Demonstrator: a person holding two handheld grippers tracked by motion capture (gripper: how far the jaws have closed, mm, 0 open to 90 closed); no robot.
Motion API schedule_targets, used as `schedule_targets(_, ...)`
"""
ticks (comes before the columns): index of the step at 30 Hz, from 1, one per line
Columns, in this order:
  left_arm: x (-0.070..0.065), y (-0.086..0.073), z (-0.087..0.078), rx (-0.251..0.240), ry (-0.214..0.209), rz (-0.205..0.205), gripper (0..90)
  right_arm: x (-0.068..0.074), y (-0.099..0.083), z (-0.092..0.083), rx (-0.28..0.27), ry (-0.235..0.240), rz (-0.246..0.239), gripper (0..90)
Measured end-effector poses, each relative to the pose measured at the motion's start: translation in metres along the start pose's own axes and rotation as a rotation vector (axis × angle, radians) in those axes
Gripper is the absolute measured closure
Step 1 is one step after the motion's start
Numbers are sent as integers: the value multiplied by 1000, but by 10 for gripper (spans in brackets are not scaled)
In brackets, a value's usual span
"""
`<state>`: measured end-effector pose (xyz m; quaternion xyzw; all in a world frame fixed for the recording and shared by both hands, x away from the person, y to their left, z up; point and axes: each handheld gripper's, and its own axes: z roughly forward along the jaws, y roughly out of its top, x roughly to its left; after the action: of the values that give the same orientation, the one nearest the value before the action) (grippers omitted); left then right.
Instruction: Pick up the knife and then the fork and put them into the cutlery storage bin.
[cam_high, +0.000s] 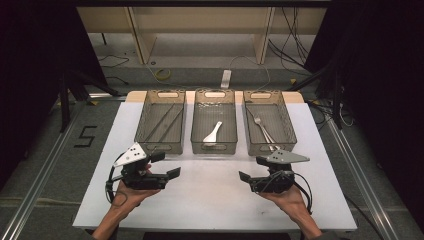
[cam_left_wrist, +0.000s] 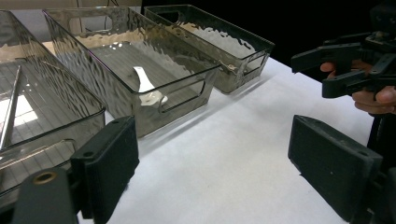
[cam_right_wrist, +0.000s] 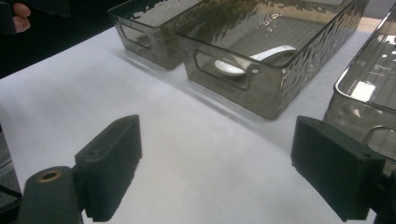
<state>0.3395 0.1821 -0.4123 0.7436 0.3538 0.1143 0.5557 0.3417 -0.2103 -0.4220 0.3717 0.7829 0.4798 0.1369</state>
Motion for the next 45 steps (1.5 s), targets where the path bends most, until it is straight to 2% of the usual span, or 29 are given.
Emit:
schedule_targets(8,0,0,1,5,-6,-1,156,0,-9,-10,-27,-14,12,169)
schedule_targets(19,-1,-2,1,13,-11,-10,156,0,-18,-19,-62,-9,37,170)
schedule_targets(23,-3,-3,2,37,-11,-1,156,-2,-22,-23,-82,-8,68,174)
schedule_targets(45,-2,-3,2,35,-5,0,156,-4,-24,-26,-88,-23,60,175)
